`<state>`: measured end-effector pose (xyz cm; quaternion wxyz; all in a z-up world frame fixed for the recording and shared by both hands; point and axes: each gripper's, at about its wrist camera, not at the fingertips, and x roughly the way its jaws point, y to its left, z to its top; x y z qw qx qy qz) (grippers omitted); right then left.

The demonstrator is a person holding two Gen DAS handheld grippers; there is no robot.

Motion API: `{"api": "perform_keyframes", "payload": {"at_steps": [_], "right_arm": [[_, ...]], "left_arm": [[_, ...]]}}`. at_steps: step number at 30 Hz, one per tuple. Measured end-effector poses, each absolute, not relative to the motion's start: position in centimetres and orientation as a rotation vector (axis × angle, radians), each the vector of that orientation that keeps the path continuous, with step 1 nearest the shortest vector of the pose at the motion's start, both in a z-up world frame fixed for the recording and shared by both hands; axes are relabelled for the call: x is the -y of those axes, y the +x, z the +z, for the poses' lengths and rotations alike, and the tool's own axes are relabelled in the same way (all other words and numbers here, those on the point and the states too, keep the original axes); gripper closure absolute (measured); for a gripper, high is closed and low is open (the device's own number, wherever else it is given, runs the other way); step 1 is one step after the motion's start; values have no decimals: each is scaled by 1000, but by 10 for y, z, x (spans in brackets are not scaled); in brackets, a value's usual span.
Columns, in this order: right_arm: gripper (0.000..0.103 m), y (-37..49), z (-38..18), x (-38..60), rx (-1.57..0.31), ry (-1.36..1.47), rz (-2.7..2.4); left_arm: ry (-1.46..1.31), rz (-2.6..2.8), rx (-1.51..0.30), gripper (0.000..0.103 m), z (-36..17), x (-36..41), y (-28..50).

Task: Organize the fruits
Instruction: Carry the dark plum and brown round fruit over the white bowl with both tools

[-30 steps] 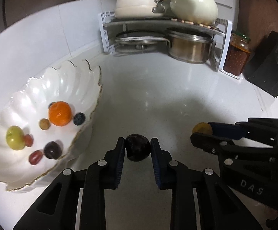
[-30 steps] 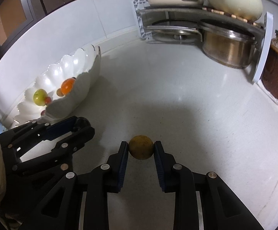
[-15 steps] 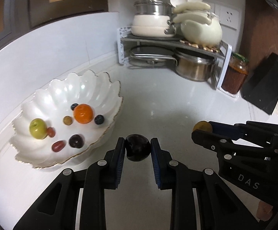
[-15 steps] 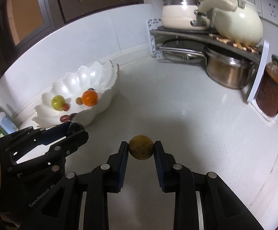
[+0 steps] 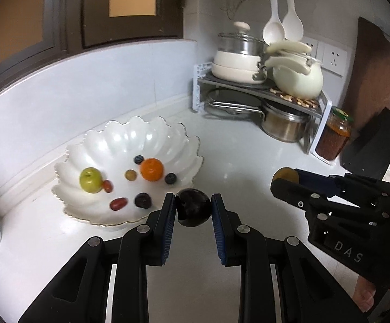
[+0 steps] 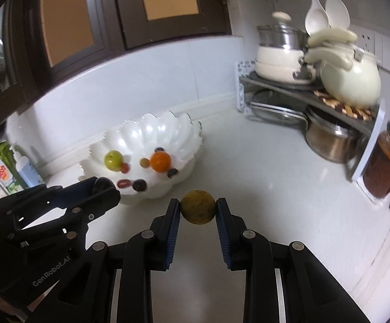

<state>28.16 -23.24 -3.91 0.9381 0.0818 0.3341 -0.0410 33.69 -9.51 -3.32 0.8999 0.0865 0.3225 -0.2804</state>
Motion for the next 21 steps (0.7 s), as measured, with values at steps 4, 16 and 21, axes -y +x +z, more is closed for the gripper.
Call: {"api": "perform_keyframes", "payload": {"at_steps": [4,16,21], "right_arm": [[74,283,-29,224,-659,152,-65],[74,310,-11,201,-623,126,4],[74,328,-8,192,-640,142,47]], "left_arm": [[165,-555,-650,76,-26,84,334],[118,-465,-635,76,-5,51,349],[126,-434,-630,76,2,46,362]]}}
